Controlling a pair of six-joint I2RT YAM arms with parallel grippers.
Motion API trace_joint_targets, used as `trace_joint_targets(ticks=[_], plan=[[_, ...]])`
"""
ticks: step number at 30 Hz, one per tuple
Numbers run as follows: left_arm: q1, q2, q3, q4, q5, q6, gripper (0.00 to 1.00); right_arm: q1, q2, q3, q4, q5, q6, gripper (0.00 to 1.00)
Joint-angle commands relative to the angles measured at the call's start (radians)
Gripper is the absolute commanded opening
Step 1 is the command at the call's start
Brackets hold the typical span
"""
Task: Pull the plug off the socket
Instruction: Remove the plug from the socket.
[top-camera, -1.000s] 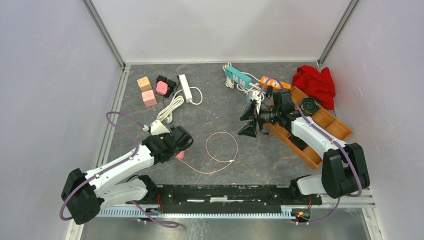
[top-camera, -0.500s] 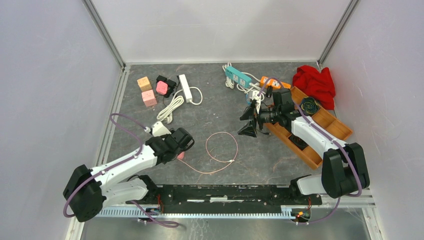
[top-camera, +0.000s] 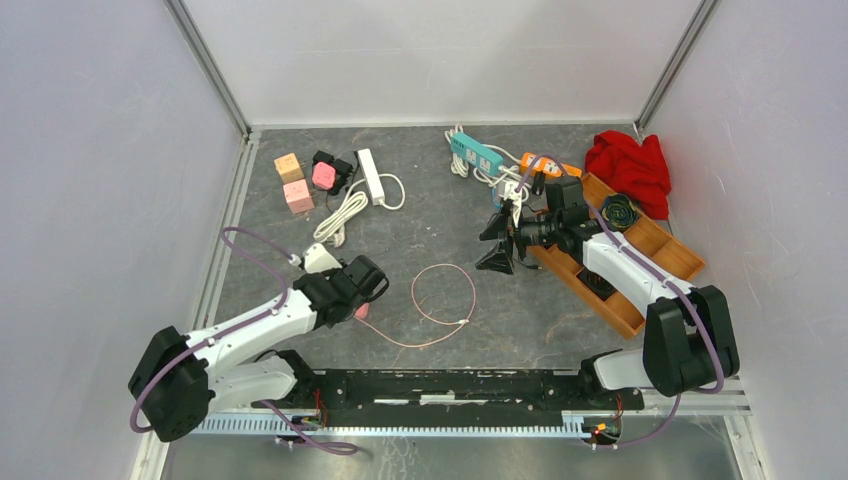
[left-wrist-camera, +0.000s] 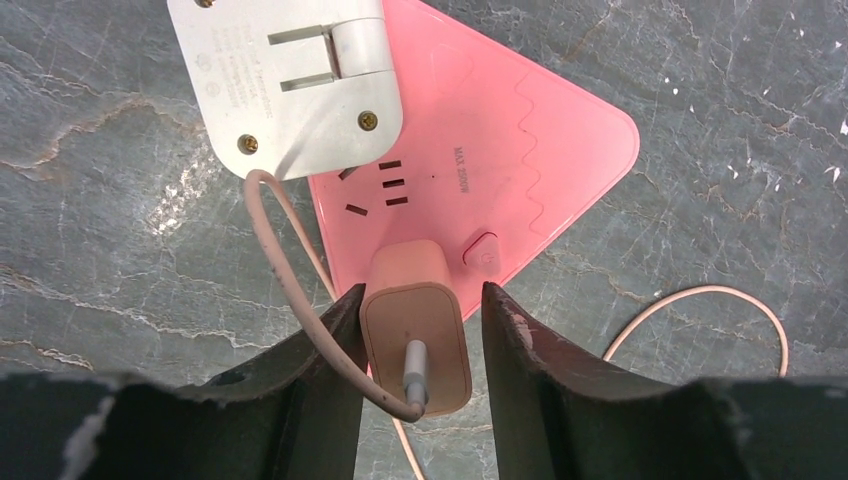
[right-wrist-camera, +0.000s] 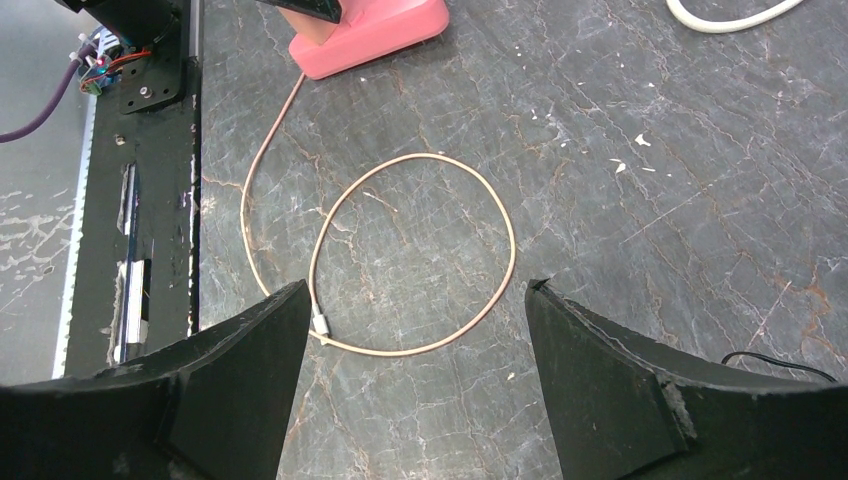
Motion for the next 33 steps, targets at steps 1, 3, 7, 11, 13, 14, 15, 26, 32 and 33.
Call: trace_joint_targets(ticks=[1, 3, 7, 11, 13, 14, 15, 26, 32, 33], plan=[[0.004, 0.002, -0.004, 0.015, -0.049, -0.002, 0.48, 0.001, 0.005, 0.048, 0.003, -0.022, -0.017, 0.85], [0.004, -0.004, -0.006, 0.016, -0.050, 0.003, 0.40, 0.000, 0.005, 0.048, 0.003, -0.022, -0.018, 0.85], [0.005, -0.031, -0.015, 0.039, -0.036, 0.042, 0.12, 0.000, 0.007, 0.048, 0.001, -0.021, -0.018, 0.85], [0.004, -0.091, -0.016, 0.063, -0.004, 0.114, 0.02, -0.001, 0.008, 0.048, 0.001, -0.026, -0.017, 0.85], [0.004, -0.134, -0.018, 0.098, 0.029, 0.187, 0.02, -0.001, 0.009, 0.047, 0.002, -0.031, -0.015, 0.85], [0.003, -0.159, -0.020, 0.121, 0.049, 0.224, 0.02, 0.000, 0.009, 0.046, 0.003, -0.033, -0.013, 0.85], [0.003, -0.182, -0.025, 0.144, 0.071, 0.259, 0.02, 0.000, 0.009, 0.045, 0.007, -0.036, -0.010, 0.85], [0.004, -0.376, -0.182, 0.633, 0.398, 0.608, 0.02, 0.000, 0.017, 0.014, 0.087, -0.059, 0.077, 0.85], [0.003, -0.299, -0.216, 0.898, 0.488, 0.738, 0.02, 0.000, 0.009, -0.032, 0.203, -0.071, 0.205, 0.86], [0.003, -0.280, -0.222, 0.942, 0.501, 0.750, 0.02, 0.000, 0.011, -0.040, 0.237, -0.070, 0.225, 0.86]])
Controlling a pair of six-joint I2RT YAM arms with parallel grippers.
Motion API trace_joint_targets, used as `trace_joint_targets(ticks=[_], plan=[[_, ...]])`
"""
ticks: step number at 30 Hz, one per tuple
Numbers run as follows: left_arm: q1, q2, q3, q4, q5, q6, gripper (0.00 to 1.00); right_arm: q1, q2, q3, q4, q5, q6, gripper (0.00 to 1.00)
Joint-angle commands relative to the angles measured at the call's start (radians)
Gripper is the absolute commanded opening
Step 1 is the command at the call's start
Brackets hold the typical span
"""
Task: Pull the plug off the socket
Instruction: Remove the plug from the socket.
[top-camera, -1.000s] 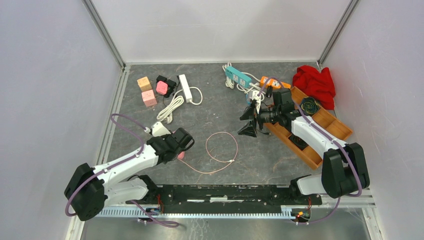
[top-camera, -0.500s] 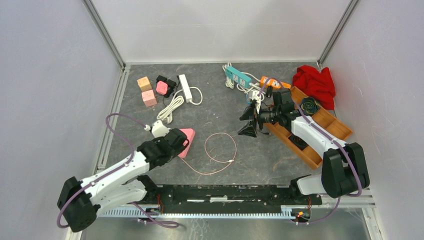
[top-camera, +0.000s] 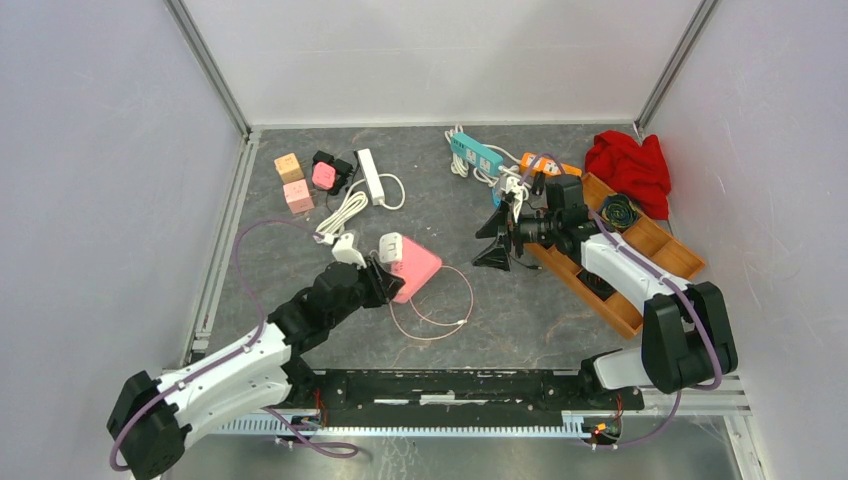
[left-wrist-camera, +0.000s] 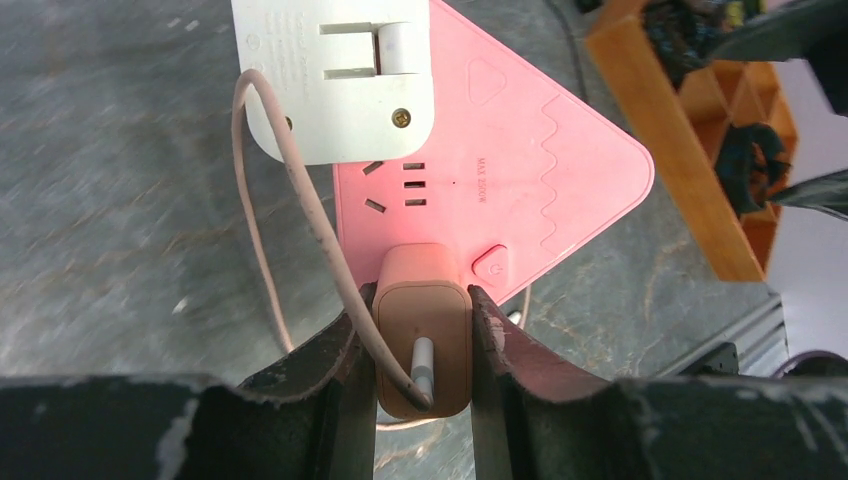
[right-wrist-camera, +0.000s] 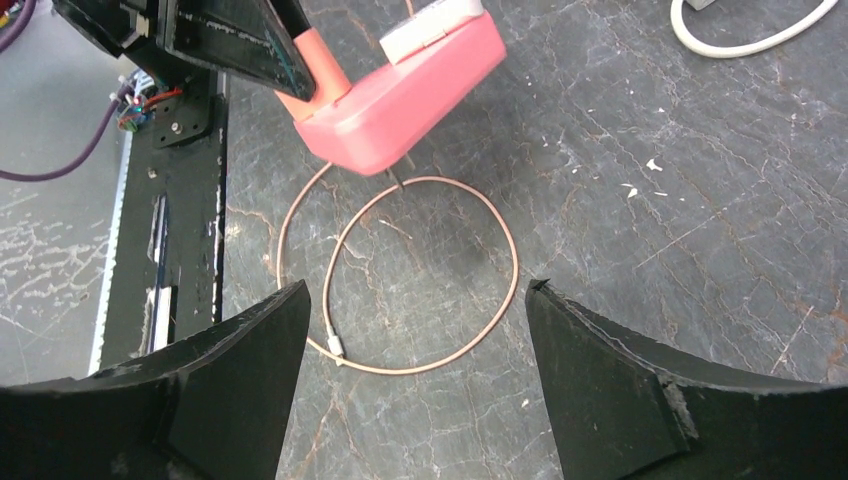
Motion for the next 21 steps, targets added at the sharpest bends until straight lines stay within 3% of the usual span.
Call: trace_joint_targets(ticks=[1, 7, 21], plan=[[0.002, 0.066, -0.005, 0.377, 0.097, 0.157, 0.02, -0.001, -0.003, -0.035, 0.151, -0.026, 0.121, 0.86], [0.002, 0.180, -0.031, 0.594, 0.232, 0.293, 0.02, -0.001, 0.014, -0.042, 0.199, -0.057, 0.200, 0.87], [0.002, 0.292, 0.033, 0.557, 0.460, 0.724, 0.02, 0.008, 0.125, -0.039, 0.256, -0.121, 0.364, 0.87]])
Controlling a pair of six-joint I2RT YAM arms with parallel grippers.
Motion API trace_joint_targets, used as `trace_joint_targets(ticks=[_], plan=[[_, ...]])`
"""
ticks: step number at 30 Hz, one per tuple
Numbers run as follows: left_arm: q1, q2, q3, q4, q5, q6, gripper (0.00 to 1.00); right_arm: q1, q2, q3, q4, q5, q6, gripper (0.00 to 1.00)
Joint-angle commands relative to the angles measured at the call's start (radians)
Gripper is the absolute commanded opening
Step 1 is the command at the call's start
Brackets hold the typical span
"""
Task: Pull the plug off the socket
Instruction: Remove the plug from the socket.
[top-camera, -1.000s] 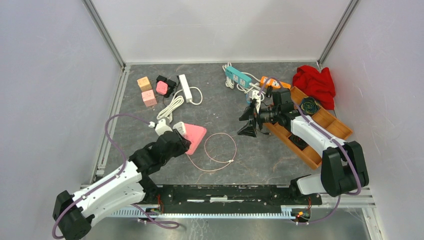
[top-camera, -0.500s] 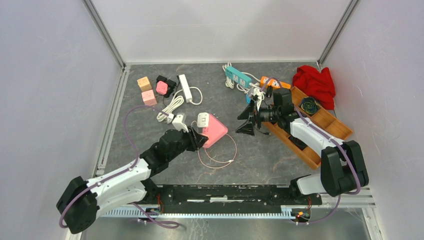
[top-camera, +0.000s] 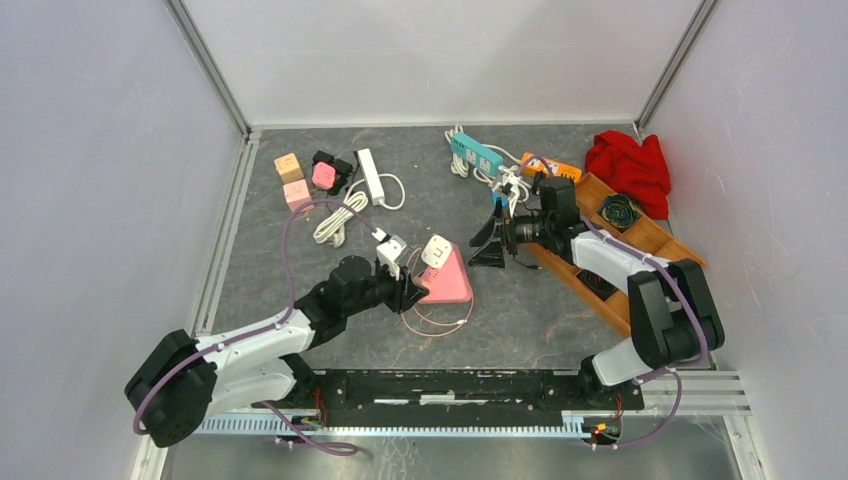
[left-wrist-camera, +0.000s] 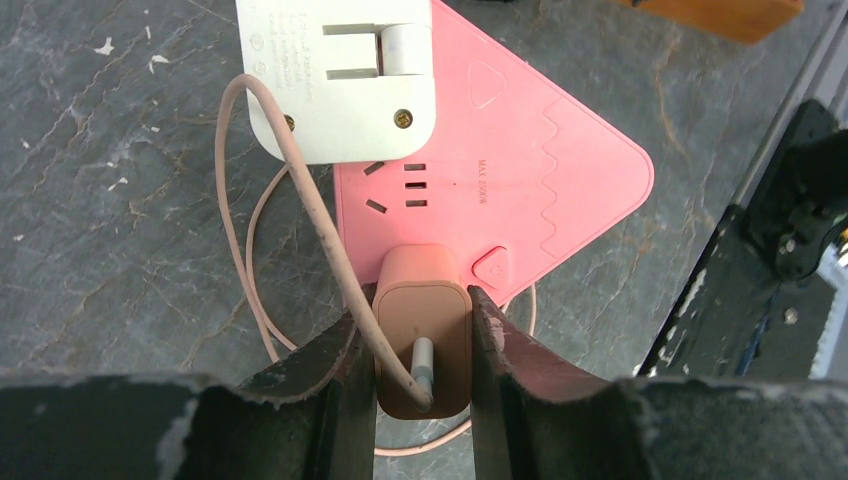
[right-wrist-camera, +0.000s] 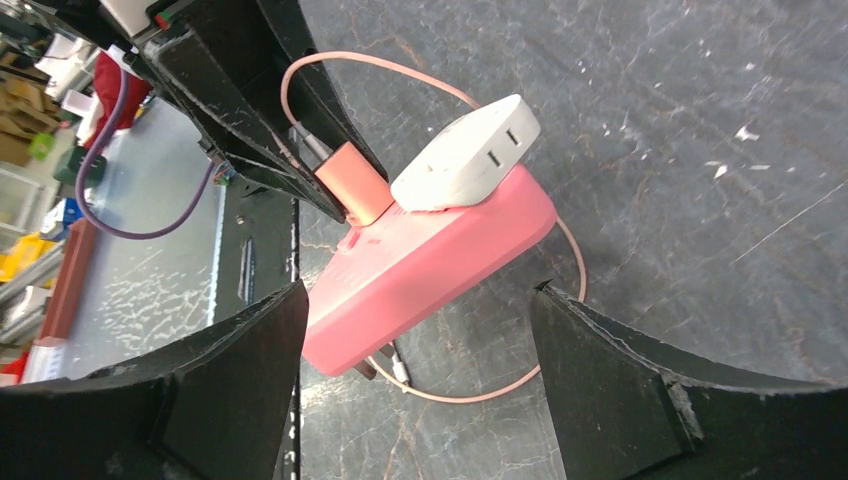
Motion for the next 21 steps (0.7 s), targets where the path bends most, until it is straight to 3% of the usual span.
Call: trace_joint_targets(ticks=[1, 21], plan=[[0.002, 0.021, 0.068, 0.104, 0.080, 0.199, 0.02, 0.011, 0.031, 0.004, 0.037, -0.042, 0.053, 0.87], [-0.020, 0.007, 0.101, 0.068, 0.009, 0.285, 0.02, 0.081, 0.119, 0.041, -0.042, 0.034, 0.044, 0.82]])
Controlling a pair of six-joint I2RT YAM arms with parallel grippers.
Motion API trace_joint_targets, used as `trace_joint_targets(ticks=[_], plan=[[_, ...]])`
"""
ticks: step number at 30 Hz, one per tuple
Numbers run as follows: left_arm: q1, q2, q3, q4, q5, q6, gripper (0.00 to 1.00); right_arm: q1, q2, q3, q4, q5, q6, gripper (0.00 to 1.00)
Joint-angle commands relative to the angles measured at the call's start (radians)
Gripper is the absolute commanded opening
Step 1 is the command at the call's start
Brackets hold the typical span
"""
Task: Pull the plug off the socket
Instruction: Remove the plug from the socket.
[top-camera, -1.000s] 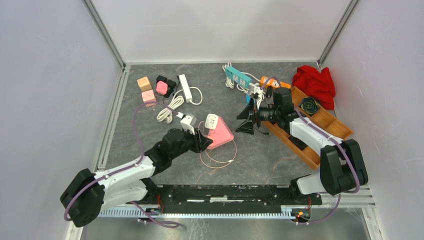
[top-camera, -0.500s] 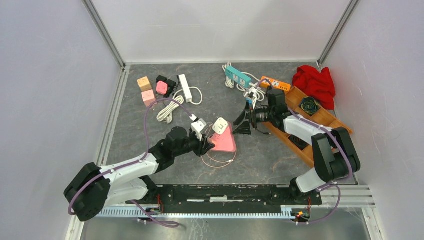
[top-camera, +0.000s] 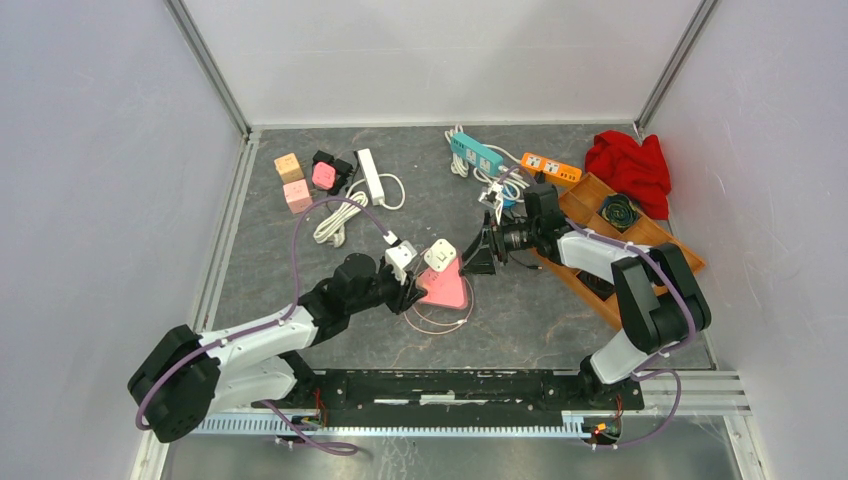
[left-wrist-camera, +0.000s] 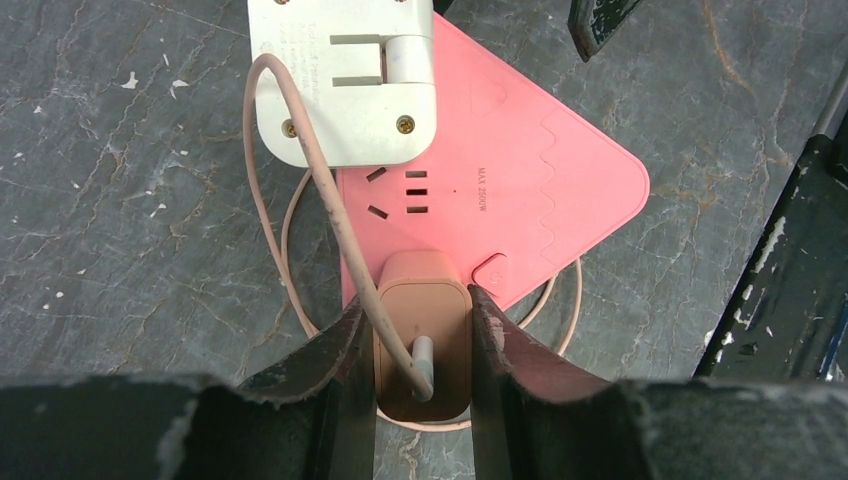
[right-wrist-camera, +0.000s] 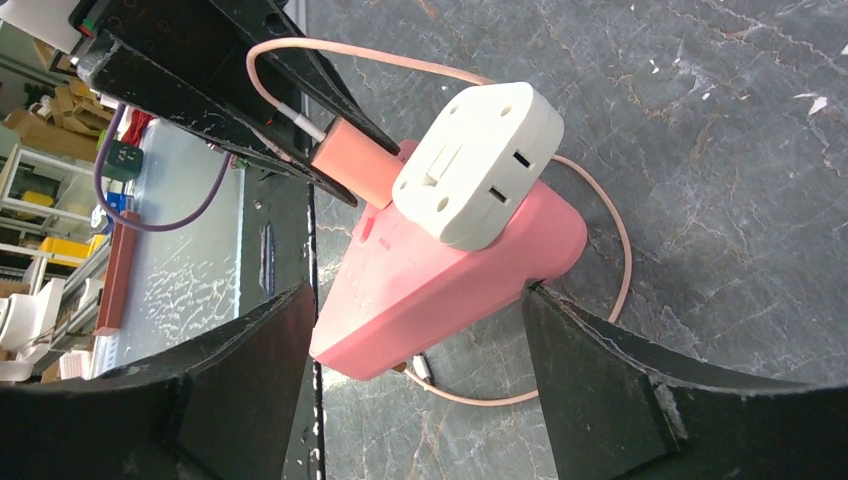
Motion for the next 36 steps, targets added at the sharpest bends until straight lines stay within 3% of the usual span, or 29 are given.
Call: trace_joint_targets(ticks=[1, 4, 20, 36], plan=[[-0.011, -0.035, 0.066, 0.115, -0.020, 0.051, 0.02, 0.013, -0.001, 0.054, -0.062, 0.035, -0.036, 0.83], [-0.013, -0.046, 0.059, 0.109, -0.033, 0.051, 0.02, 0.006, -0.019, 0.080, -0.152, 0.117, -0.107, 0.87], [-0.053, 0.025, 0.103, 0.165, -0.079, 0.040, 0.02, 0.015, 0.022, -0.016, 0.123, 0.000, 0.180, 0.84], [-0.085, 0.052, 0.126, 0.208, -0.156, 0.041, 0.02, 0.019, 0.068, -0.049, 0.259, -0.021, 0.375, 0.69]])
